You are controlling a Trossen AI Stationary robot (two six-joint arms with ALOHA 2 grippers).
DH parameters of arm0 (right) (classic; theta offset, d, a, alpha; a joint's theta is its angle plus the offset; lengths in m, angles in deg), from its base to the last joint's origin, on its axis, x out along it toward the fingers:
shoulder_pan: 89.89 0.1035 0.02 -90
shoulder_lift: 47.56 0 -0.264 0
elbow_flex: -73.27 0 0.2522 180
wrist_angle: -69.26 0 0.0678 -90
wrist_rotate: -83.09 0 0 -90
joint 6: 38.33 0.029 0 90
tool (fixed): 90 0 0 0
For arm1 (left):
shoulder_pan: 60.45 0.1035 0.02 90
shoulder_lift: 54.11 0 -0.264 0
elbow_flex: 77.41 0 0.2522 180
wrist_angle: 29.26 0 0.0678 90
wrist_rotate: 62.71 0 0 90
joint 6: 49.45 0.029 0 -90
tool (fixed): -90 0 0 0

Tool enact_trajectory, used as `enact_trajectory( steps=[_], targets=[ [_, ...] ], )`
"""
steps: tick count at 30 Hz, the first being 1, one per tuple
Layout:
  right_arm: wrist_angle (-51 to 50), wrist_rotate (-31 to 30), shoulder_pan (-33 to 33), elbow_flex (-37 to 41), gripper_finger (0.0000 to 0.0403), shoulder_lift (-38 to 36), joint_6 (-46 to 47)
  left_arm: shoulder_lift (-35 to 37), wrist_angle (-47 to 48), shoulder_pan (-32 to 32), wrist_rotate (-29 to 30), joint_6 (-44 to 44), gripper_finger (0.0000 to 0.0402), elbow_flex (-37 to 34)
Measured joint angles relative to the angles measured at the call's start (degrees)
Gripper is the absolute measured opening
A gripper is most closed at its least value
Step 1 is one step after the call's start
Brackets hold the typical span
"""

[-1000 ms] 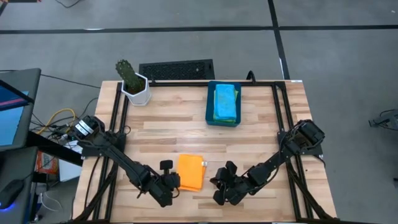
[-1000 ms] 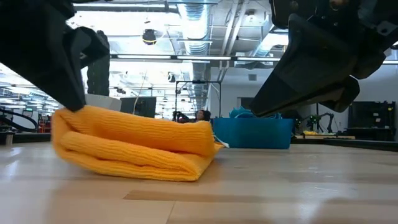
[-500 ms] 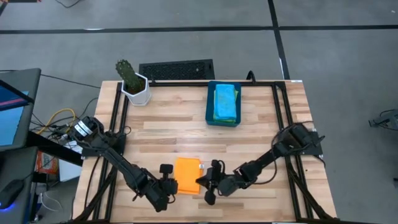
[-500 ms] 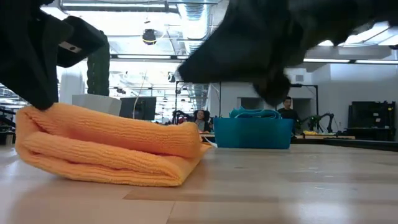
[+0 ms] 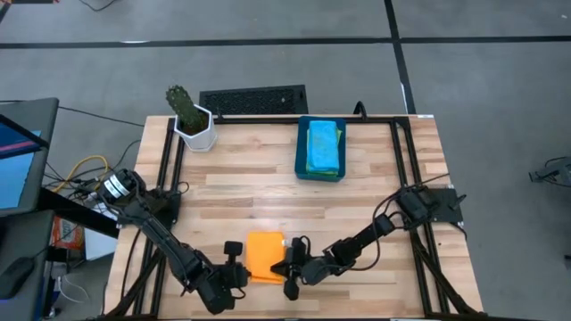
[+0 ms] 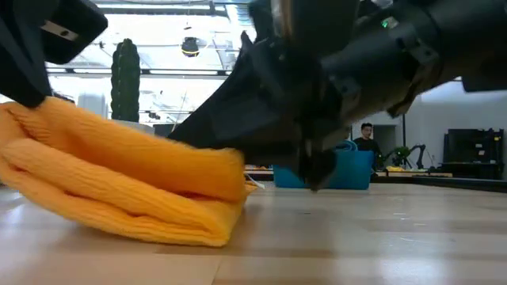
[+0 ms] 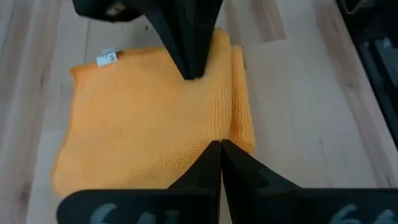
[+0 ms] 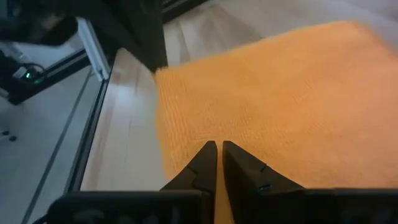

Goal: Fold microfiber towels
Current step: Fold the orange towel

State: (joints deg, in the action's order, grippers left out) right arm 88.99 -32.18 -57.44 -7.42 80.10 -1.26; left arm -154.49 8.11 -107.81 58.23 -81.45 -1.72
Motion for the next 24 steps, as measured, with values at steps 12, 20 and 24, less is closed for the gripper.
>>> enact_trajectory(
  steps=[12, 20, 24],
  targets=[
    [-3.4, 5.3, -0.4, -4.9, 0.0052, 4.5, -0.8, 0.7, 3.6, 0.7, -1.4, -5.0, 0.0011, 0.0],
    [-7.1, 6.1, -0.4, -4.9, 0.0052, 4.5, -2.7, 3.8, 7.1, -0.1, -4.7, -9.5, 0.0033, 0.1],
    [-7.3, 6.3, -0.4, -4.8, 0.0052, 4.6, -4.0, 4.1, -2.0, -1.5, 2.7, -8.8, 0.0033, 0.1]
  ],
)
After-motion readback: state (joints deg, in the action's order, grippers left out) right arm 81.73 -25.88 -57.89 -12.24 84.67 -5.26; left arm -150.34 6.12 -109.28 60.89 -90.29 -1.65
